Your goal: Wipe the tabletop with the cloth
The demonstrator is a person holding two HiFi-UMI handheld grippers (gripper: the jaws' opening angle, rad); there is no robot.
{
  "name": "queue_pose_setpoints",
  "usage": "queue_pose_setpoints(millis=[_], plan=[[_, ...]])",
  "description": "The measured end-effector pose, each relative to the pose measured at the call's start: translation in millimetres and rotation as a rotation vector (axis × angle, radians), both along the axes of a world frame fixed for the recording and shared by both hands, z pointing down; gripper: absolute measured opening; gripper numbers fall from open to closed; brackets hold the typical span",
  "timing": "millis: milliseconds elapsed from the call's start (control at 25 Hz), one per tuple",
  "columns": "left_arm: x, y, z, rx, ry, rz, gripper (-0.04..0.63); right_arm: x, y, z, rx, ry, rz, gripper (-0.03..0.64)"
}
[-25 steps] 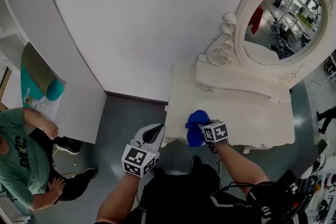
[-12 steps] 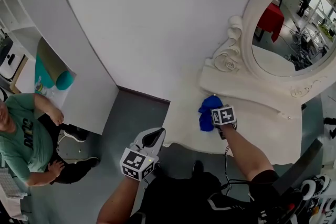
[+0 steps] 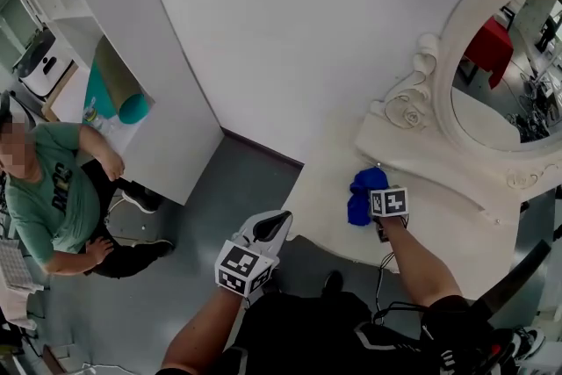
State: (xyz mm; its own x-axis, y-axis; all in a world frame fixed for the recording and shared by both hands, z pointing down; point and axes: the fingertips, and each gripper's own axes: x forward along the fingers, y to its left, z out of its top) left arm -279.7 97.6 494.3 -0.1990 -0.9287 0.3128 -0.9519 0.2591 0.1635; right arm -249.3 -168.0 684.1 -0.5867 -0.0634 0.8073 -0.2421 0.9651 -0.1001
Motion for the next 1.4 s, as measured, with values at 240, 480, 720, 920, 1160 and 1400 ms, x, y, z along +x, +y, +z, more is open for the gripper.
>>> queue_pose_setpoints(millis=[240, 480, 720, 920, 1160, 1400], plan=[[-3, -14, -6, 0.01, -0.013, 0.017, 0.006, 37, 47, -1, -0.038, 0.018, -0.059, 0.054], [-4, -26, -11, 0.003, -0.035, 0.041, 0.006, 68, 106, 0, -0.076, 0.01, -0.11, 0.054], [9, -43, -11, 0.034, -0.024, 0.069, 0.006, 95, 146, 0, -0.13, 0.014, -0.191, 0.054], [19, -55, -9, 0.023, -0.021, 0.077, 0.006, 105, 145, 0, -0.199, 0.006, -0.187, 0.054], [22, -56, -9, 0.013, -0.02, 0.051, 0.006, 66, 48, -27, -0.11, -0.096, -0.05, 0.054], [22, -44, -3, -0.008, -0.013, 0.011, 0.006, 40, -33, -21, -0.039, -0.059, 0.031, 0.054]])
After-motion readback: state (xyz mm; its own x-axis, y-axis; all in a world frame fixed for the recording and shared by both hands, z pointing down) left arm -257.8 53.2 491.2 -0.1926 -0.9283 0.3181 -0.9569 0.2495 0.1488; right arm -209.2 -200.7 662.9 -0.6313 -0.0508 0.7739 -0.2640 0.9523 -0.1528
